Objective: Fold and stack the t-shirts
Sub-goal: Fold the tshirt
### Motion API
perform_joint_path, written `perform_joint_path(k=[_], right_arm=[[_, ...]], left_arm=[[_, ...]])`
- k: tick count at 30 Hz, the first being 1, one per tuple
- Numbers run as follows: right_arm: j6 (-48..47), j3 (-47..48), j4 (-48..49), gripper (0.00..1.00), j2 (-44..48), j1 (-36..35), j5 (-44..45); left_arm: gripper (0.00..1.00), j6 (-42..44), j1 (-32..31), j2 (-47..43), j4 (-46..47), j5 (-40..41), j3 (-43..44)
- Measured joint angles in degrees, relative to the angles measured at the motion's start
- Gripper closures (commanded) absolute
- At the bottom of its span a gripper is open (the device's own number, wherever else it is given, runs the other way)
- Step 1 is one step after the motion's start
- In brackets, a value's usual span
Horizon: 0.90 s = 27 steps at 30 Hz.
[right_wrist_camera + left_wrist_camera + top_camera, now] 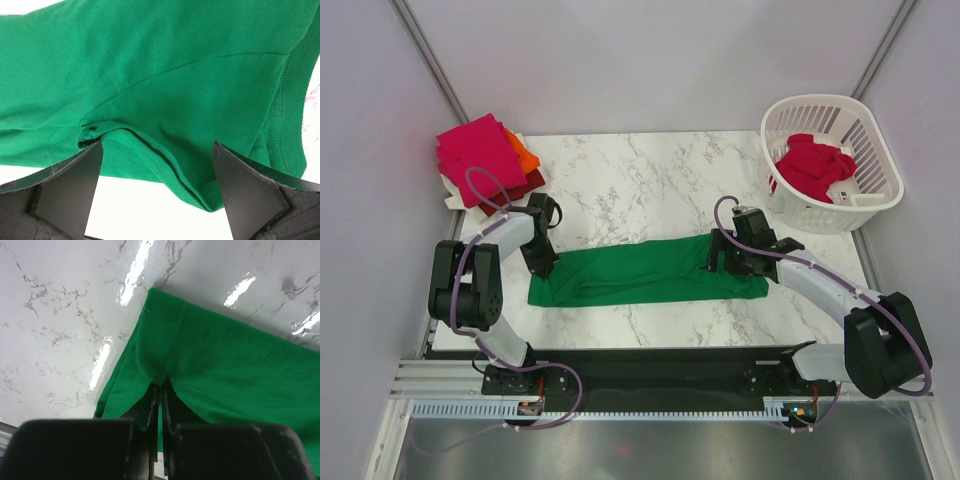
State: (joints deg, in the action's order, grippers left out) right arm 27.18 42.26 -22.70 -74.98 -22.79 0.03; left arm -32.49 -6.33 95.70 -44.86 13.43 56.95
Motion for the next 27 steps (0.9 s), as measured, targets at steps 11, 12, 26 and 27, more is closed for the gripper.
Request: perform_joint_path(k=[11, 12, 26, 27], right_arm=[[0.0, -0.1, 0.1, 0.02, -1.6, 0.0, 0.4], [0.0, -0.1, 0.1, 0.02, -1.7, 0.0, 0.4], [-0.4, -0.2, 0.6, 0.02, -2.6, 0.0, 1.3], [-0.4, -0.2, 0.6, 0.02, -2.6, 0.0, 1.4]], left_arm=[[0.98, 2.8, 0.0, -0.2, -2.9, 2.8, 12.1], [0.98, 3.3, 0.0, 0.1, -2.9, 3.0, 13.2], [0.25, 5.2, 3.2, 10.2, -6.6, 8.8, 15.3], [0.18, 4.8, 3.5, 10.2, -7.5, 9.9, 15.3]])
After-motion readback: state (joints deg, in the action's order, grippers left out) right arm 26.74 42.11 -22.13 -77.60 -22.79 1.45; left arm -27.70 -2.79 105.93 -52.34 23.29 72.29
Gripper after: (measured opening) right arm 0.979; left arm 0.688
